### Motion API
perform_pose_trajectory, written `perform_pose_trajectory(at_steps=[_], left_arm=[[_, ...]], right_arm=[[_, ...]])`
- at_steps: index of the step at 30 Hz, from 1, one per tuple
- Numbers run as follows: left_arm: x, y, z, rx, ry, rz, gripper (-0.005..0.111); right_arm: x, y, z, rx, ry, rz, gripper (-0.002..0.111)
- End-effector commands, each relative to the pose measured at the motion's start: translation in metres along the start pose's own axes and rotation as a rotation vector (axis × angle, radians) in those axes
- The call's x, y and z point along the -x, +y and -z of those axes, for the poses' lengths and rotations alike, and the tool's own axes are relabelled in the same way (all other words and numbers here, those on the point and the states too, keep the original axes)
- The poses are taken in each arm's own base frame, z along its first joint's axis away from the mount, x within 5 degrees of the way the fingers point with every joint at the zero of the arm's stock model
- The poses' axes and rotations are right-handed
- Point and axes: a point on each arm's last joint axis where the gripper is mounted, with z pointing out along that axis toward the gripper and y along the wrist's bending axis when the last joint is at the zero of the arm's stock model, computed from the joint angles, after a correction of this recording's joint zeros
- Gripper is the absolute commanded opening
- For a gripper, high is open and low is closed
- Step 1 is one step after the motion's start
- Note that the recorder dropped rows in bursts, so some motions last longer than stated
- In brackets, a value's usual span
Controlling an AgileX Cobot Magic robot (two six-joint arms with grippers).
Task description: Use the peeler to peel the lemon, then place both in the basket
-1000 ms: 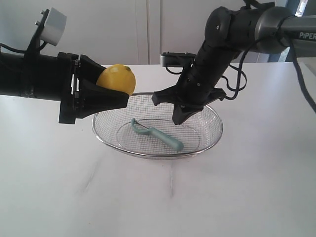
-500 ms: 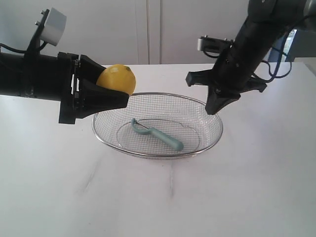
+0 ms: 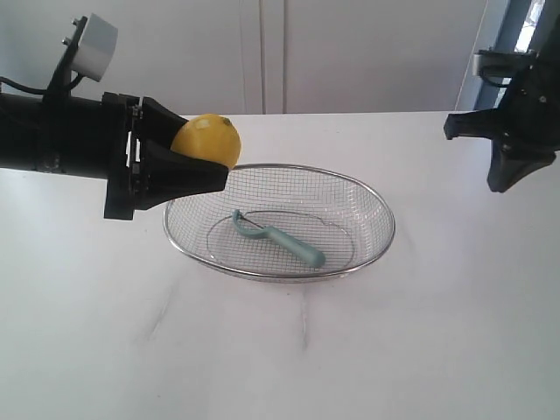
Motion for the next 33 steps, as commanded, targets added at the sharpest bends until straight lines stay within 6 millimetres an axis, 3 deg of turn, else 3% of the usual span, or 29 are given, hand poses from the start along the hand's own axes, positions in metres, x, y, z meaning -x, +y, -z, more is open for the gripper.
perform_pose_trajectory(at_steps=[1,6,13,25,33], left_arm=[[0.006,-0.001,0.002,-0.006,-0.037,0.004,0.000],[0.006,-0.001,0.002,-0.006,-0.037,0.004,0.000],[0.006,-0.001,0.002,-0.006,-0.037,0.004,0.000],[0.006,-0.001,0.002,-0.006,-0.037,0.004,0.000],[0.006,-0.001,0.002,-0.006,-0.037,0.004,0.000]], right_arm=[[-0.007,-0.010,0.013,-0.024,-0.022,-0.038,0.000],[-0.021,-0.011,0.026,-0.043,-0.042,-0.049,0.000],[-0.059,-0.016,0.045,-0.102,-0.070,-0.030,0.000],[-0.122,-0.017,0.099,-0.120,-0.407,0.015,0.000],[-0.178,-0.016,0.132,-0.114,-0.658,0.043,0.000]])
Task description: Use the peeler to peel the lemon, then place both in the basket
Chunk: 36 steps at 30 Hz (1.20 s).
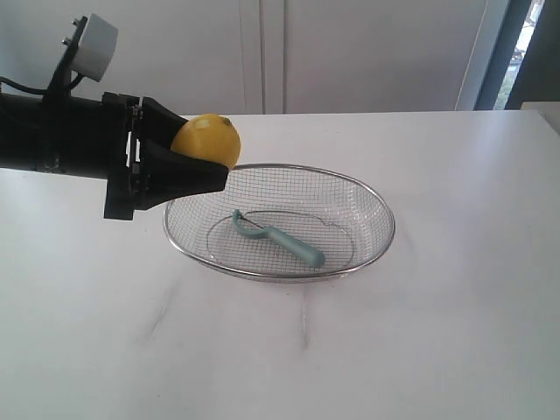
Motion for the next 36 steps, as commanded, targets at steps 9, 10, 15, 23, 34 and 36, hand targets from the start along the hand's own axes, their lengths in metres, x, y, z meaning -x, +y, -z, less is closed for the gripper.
perform_pose_trajectory(at_steps=[9,10,15,23,34,36], left_arm=[[0.006,-0.001,0.002,-0.006,-0.037,0.004,0.000],[0.006,-0.001,0.002,-0.006,-0.037,0.004,0.000],[0.006,-0.001,0.002,-0.006,-0.037,0.004,0.000],[0.006,-0.001,0.002,-0.006,-0.037,0.004,0.000],[0.006,-0.001,0.002,-0.006,-0.037,0.004,0.000],[0.006,-0.001,0.002,-0.006,-0.037,0.004,0.000]], right_arm=[[-0.057,-0.006,0.082,-0.005,-0.558,0.012,0.000],[-0.062,-0.007,0.088,-0.003,-0.610,0.011,0.000],[-0.083,-0.007,0.107,-0.006,-0.856,0.023,0.000],[-0.085,-0.006,0.105,0.005,-0.970,0.023,0.000],[-0.085,-0.006,0.105,0.005,-0.968,0.023,0.000],[-0.085,-0.006,0.105,0.013,-0.968,0.024,0.000]])
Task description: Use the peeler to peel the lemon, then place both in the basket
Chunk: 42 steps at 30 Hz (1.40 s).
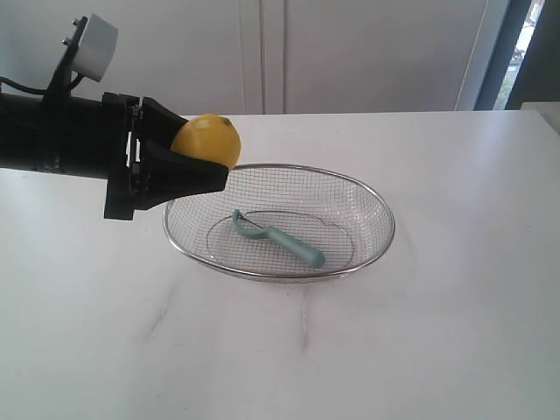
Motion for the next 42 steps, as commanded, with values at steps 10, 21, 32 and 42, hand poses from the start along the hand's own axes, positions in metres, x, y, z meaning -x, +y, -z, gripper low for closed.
perform_pose_trajectory(at_steps=[10,21,32,42], left_arm=[[0.006,-0.001,0.002,-0.006,-0.037,0.004,0.000],[0.006,-0.001,0.002,-0.006,-0.037,0.004,0.000],[0.004,-0.002,0.002,-0.015,-0.016,-0.006,0.000],[0.004,-0.002,0.002,-0.015,-0.016,-0.006,0.000]], right_arm=[[-0.001,0.000,0.001,0.003,-0.008,0.008,0.000],[-0.001,0.000,0.001,0.003,-0.008,0.008,0.000],[0.000,0.000,0.006,0.002,-0.024,0.008,0.000],[-0.033,-0.002,0.025,-0.052,-0.049,0.013,0.000]])
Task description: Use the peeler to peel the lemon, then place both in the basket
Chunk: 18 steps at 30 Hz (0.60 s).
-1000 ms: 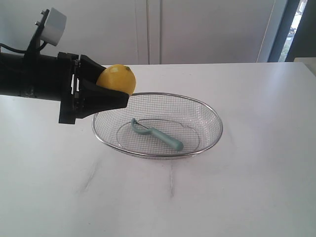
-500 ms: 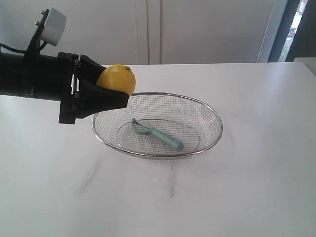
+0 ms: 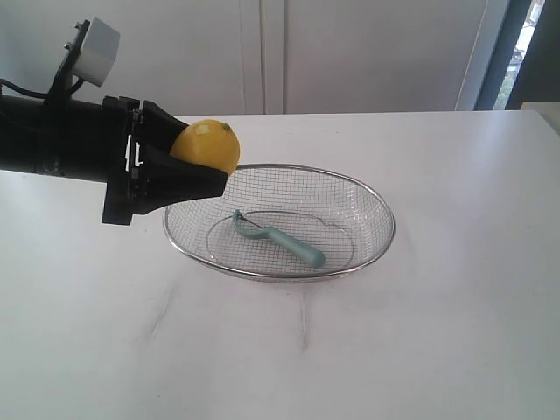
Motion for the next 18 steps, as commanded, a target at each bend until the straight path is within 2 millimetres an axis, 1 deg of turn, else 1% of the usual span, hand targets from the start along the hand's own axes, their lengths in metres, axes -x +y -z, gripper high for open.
perform_pose_trajectory(at_steps=[1,10,14,18], left_arm=[[0.006,-0.001,0.002,-0.007,-0.035,0.005,0.000],[0.006,-0.001,0.002,-0.007,-0.035,0.005,0.000],[0.006,-0.001,0.002,-0.007,-0.035,0.005,0.000],[0.006,-0.001,0.002,-0.007,-0.035,0.005,0.000]], right_arm=[[-0.023,-0.002,0.008,-0.051,0.014,0.015,0.000],[-0.060,-0.003,0.026,-0.094,0.010,0.020,0.000],[-0.076,-0.003,0.030,-0.114,0.016,0.022,0.000],[-0.100,-0.003,0.028,-0.120,0.067,0.021,0.000]])
